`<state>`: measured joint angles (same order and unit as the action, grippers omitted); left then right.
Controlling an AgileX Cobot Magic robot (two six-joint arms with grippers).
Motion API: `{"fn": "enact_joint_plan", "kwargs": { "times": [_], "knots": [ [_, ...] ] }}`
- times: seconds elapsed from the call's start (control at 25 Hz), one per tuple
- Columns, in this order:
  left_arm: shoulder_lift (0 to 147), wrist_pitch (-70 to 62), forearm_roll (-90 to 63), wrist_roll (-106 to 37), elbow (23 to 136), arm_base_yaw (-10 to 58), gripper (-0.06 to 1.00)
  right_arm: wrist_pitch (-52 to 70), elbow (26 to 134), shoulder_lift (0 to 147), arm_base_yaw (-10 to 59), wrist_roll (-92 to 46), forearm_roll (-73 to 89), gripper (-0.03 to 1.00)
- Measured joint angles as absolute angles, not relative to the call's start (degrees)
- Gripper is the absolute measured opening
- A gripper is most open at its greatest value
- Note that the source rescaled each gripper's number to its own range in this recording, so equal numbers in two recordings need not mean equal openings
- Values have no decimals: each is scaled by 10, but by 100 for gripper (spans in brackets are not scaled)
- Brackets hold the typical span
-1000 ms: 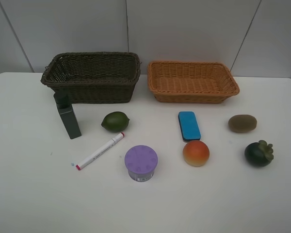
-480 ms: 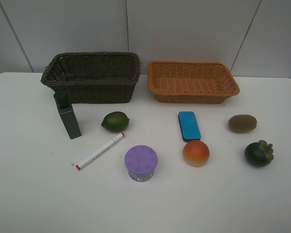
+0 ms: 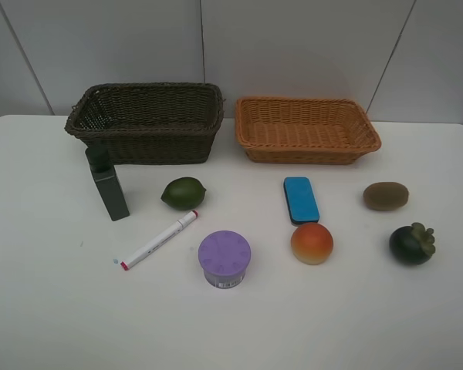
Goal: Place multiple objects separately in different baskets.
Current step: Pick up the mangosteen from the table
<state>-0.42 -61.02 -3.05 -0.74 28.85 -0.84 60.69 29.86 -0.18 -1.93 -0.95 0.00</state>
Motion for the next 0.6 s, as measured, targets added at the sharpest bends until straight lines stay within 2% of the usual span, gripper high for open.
{"fn": "enact_joint_plan", "kwargs": {
  "times": [0.6],
  "knots": [
    [-4, -610, -30, -7, 289, -8, 82, 607, 299, -2, -19, -10, 0, 95]
  ]
}}
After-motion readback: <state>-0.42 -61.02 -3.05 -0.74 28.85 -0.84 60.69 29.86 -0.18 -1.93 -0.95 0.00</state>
